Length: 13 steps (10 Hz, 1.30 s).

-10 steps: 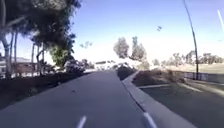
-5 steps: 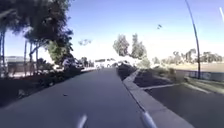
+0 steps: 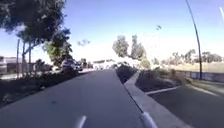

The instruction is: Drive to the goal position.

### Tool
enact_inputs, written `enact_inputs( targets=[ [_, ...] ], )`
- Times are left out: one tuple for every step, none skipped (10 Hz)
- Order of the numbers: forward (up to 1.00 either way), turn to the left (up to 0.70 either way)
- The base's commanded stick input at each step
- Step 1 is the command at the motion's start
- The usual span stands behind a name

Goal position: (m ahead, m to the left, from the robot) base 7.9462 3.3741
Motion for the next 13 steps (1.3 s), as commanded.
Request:
enact_inputs(
  targets=[
    [0.93, 0.04],
    [0.93, 0.31],
    [0.93, 0.09],
    [0.93, 0.01],
    [0.93, 0.0],
    [0.93, 0.0],
    [0.93, 0.0],
    [0.93, 0.0],
    [0.93, 0.0],
    [0.93, 0.0],
    [0.93, 0.0],
    [0.93, 0.0],
    [0.94, 0.0]
  ],
)
